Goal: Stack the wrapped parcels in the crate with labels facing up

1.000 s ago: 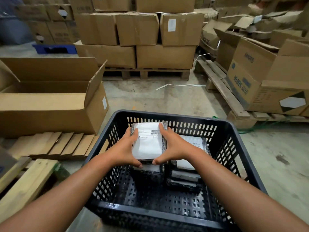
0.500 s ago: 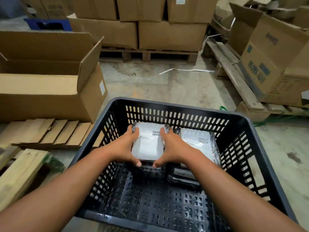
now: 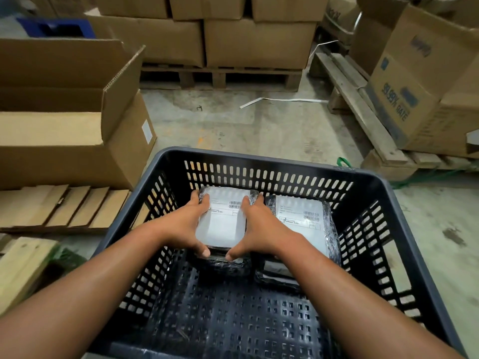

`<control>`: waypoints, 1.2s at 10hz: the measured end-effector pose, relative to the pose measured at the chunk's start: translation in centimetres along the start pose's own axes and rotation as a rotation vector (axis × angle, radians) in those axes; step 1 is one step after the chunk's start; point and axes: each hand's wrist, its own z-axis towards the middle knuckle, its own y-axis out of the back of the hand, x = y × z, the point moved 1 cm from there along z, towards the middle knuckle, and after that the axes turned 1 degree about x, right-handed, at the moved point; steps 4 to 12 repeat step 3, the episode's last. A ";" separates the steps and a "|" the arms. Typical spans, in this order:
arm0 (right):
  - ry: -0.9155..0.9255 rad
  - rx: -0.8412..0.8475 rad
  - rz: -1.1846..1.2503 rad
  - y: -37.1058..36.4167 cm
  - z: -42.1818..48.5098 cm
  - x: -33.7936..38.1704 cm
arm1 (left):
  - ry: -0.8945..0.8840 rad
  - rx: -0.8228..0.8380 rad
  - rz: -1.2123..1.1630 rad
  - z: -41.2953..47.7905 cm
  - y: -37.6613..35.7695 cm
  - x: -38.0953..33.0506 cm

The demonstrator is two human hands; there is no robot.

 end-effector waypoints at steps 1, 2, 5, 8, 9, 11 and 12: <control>0.002 0.012 0.001 0.3 -0.2 -0.1 | -0.013 0.011 -0.028 0.1 -0.2 0.2; -0.012 -0.047 0.041 1.2 -1.1 0.1 | -0.008 -0.013 -0.087 -0.4 0.0 0.1; 0.012 -0.220 0.121 3.4 -2.0 0.9 | -0.014 -0.032 -0.116 -1.4 1.0 -0.6; 0.012 -0.220 0.121 3.4 -2.0 0.9 | -0.014 -0.032 -0.116 -1.4 1.0 -0.6; 0.012 -0.220 0.121 3.4 -2.0 0.9 | -0.014 -0.032 -0.116 -1.4 1.0 -0.6; 0.012 -0.220 0.121 3.4 -2.0 0.9 | -0.014 -0.032 -0.116 -1.4 1.0 -0.6; 0.012 -0.220 0.121 3.4 -2.0 0.9 | -0.014 -0.032 -0.116 -1.4 1.0 -0.6</control>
